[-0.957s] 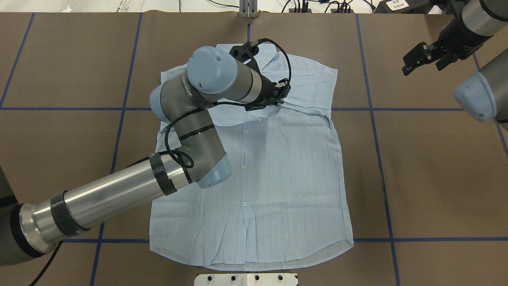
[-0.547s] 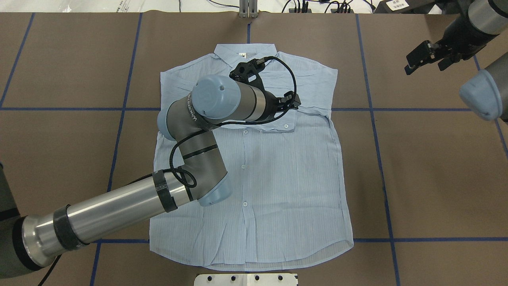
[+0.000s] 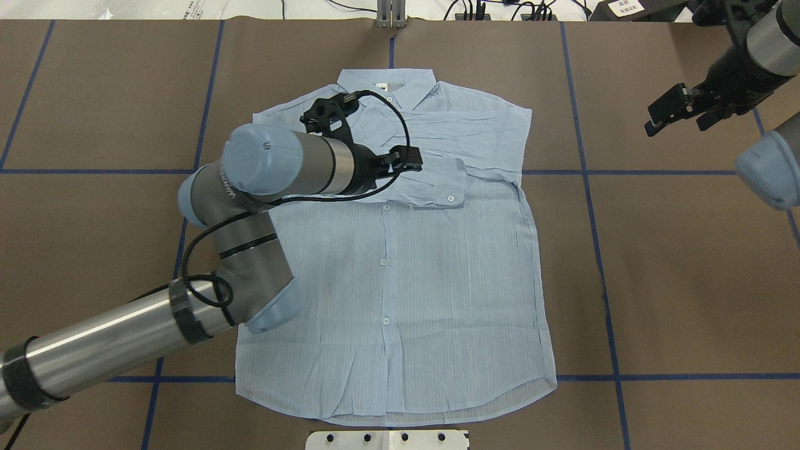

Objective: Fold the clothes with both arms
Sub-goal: 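Lay the sleeve across the shirt chest and open the left gripper, then withdraw the left gripper beside the shirt while the right gripper reaches the hem corner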

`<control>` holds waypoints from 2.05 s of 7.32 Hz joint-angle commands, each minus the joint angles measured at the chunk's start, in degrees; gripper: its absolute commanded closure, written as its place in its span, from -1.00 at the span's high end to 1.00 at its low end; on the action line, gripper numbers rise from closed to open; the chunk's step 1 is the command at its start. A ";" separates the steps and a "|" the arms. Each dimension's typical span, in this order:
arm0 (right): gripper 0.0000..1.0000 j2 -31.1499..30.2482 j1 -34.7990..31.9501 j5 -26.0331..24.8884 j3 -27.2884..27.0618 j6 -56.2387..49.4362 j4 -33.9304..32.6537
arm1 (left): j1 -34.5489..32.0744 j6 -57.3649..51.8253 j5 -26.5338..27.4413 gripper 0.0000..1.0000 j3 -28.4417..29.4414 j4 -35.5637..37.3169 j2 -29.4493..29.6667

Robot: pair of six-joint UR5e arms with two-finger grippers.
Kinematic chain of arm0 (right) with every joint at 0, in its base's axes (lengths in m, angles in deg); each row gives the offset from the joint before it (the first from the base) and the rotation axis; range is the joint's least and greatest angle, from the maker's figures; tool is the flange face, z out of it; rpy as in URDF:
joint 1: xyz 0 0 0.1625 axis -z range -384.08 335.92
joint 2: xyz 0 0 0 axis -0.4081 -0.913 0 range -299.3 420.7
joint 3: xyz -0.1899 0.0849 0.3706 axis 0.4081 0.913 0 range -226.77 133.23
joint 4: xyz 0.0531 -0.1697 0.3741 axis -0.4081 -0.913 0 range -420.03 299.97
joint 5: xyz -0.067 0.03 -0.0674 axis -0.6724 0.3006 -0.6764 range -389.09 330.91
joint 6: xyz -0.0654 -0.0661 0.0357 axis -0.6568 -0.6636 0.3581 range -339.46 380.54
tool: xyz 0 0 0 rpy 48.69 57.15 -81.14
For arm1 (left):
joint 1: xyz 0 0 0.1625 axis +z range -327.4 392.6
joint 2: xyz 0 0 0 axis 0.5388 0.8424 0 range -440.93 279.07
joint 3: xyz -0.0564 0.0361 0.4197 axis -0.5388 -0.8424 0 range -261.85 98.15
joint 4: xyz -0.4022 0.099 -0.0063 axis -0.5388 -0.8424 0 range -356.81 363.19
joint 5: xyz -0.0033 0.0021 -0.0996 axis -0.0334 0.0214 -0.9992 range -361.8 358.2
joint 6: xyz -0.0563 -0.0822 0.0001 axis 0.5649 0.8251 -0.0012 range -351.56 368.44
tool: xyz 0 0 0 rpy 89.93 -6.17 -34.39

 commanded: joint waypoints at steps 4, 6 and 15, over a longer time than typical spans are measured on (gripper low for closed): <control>1.00 -10.24 19.66 -11.30 -10.97 24.07 10.17 | -1.24 -7.61 0.05 0.99 -30.61 32.17 -15.71; 1.00 -14.13 32.75 -20.69 -11.05 38.57 20.15 | -1.25 -7.71 0.40 0.99 -34.25 32.46 -20.30; 0.23 -14.23 49.51 -28.73 -9.73 49.98 19.73 | -0.63 -7.79 0.84 0.99 -34.43 32.37 -20.31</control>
